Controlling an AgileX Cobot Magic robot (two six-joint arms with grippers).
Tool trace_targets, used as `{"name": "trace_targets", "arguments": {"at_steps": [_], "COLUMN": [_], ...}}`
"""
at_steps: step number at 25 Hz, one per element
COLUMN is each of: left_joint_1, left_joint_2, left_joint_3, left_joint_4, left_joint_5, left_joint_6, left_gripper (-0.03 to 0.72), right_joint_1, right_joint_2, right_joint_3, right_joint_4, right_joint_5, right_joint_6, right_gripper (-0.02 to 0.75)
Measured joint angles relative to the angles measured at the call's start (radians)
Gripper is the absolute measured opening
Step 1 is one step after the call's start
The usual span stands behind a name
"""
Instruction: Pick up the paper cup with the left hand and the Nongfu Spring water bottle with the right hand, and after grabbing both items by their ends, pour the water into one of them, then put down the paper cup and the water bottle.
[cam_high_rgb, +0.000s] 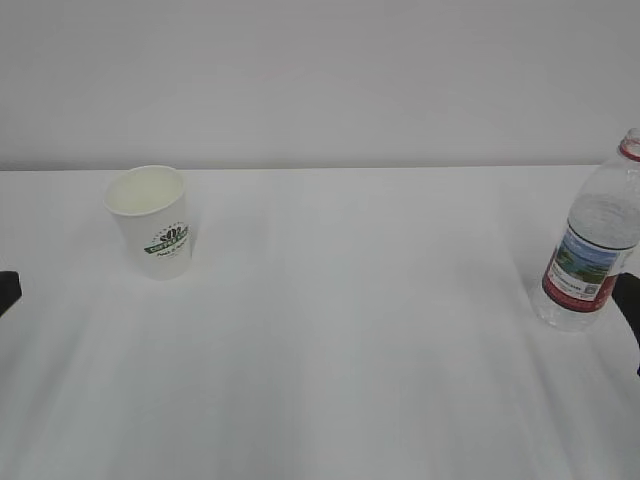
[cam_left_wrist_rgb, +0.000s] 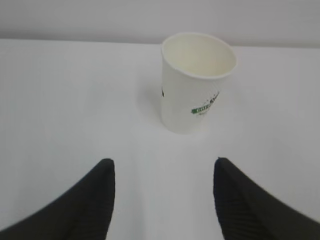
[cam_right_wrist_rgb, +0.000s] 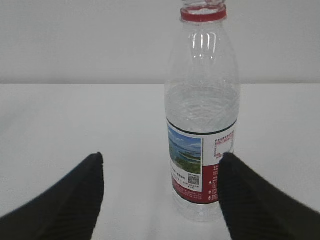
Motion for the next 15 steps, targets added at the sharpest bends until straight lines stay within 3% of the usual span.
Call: {"name": "trace_targets", "arguments": {"at_steps": [10,15], "left_joint_1": [-0.009,-0.009], "left_joint_2": [0.178,0.206], "left_joint_3": [0.031,0.108], "left_joint_4": [0.016,0.050], "left_joint_5": [-0.146,-0.339], "left_joint_6": [-0.002,-0.004], "left_gripper": [0.452,0.451], "right_joint_1": [0.000,0.000], "right_joint_2": [0.000,0.000], "right_joint_3": [0.000,0.000], "right_joint_4": [0.000,0.000], "right_joint_5": [-0.002,-0.017], "right_joint_6": [0.002,0.002], "right_gripper": [0.534,0.534]}}
